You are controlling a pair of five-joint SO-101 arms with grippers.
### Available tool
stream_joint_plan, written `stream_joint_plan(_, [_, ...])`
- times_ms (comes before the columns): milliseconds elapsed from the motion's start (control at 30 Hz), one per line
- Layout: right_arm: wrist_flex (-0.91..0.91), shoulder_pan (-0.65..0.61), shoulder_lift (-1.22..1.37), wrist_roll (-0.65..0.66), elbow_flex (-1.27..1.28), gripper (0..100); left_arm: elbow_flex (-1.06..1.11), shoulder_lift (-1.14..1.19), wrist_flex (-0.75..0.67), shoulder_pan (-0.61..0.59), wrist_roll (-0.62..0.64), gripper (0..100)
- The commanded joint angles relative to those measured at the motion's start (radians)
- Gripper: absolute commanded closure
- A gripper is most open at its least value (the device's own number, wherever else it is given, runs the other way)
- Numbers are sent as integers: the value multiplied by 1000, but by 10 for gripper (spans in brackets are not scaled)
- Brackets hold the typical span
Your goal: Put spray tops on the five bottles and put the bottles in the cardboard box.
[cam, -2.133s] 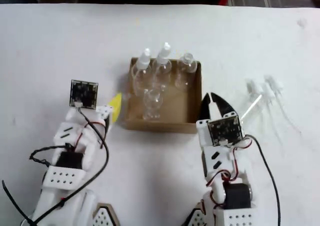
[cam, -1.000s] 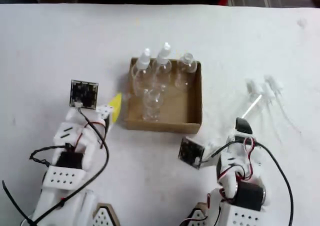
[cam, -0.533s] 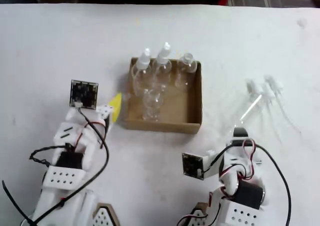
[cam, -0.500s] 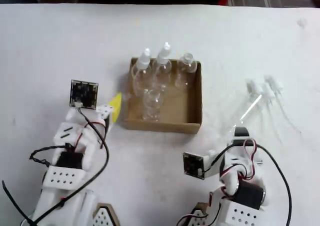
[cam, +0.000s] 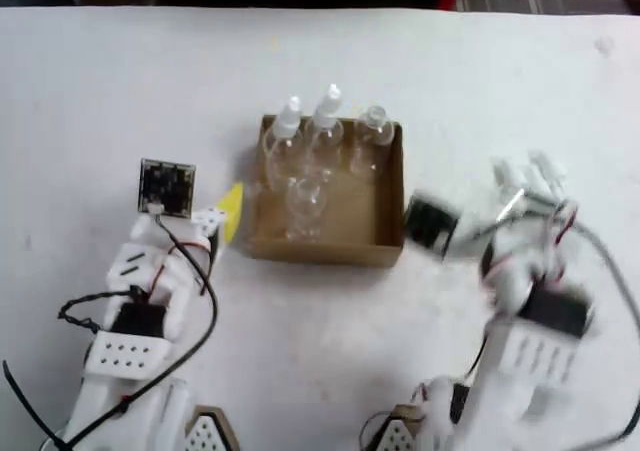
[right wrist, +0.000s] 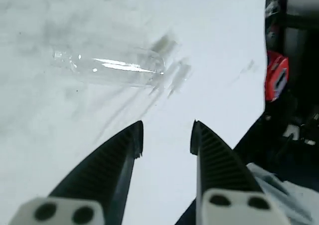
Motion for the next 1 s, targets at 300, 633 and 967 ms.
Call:
stream_joint_plan(300, [-131,73,819,-586,-606,950,-5,-19,-28,5,-9,767])
stream_joint_plan(633, [-156,1,1102,-730,-756,982,-3,-19,-29,8,-11,767])
stream_joint_plan(967, [-265,-19,1219,-710,-761,982,-3,-19,-29,13,-64,767])
